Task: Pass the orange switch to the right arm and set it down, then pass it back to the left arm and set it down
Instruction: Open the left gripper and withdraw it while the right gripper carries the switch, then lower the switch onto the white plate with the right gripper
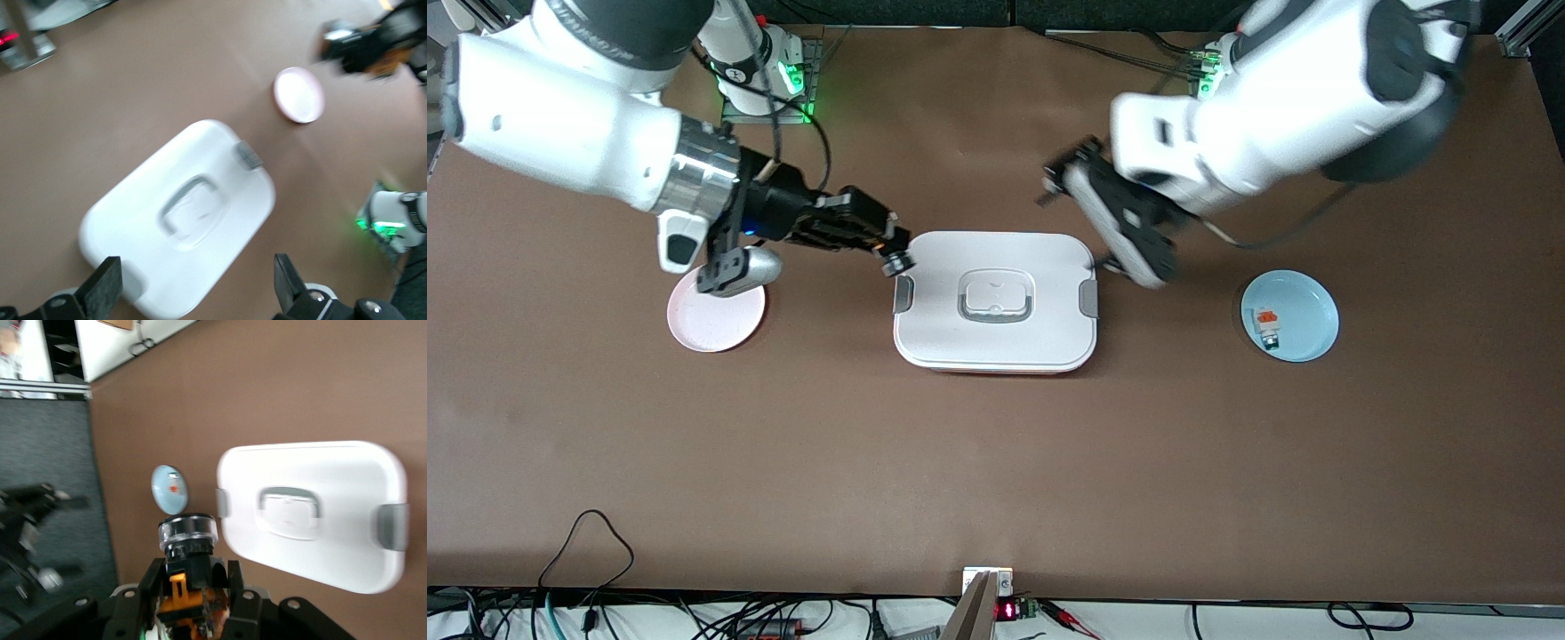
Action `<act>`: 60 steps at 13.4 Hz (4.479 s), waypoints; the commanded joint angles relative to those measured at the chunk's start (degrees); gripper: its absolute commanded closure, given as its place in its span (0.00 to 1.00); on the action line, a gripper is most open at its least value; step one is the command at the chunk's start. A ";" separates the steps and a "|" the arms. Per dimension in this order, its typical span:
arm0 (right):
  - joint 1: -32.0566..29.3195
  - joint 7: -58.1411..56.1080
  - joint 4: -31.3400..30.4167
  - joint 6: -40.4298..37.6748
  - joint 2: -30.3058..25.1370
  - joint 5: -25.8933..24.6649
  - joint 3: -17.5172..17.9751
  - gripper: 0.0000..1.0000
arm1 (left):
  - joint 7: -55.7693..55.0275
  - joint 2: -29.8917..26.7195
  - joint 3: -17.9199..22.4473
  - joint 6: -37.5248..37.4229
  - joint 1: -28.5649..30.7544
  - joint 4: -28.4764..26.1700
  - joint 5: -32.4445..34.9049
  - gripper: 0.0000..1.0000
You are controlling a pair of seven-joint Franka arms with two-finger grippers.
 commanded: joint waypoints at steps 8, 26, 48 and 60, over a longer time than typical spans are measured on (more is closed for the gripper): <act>-10.01 -16.94 -7.97 -10.13 -1.44 -17.45 0.46 0.77 | -0.88 -1.06 5.08 -12.25 14.20 -3.98 19.08 0.00; -24.17 -88.37 -26.87 3.13 -1.27 -41.38 0.29 0.77 | -13.81 -15.73 37.93 -15.61 -14.78 -11.01 14.36 0.00; -22.58 -100.09 -47.18 36.72 5.24 -38.39 0.46 0.76 | -8.88 -18.64 40.32 -21.23 -15.41 -12.15 10.49 0.00; -22.76 -98.95 -45.26 28.73 2.08 -33.82 0.37 0.00 | -8.09 -18.03 35.22 -19.21 -7.50 -11.01 10.85 0.00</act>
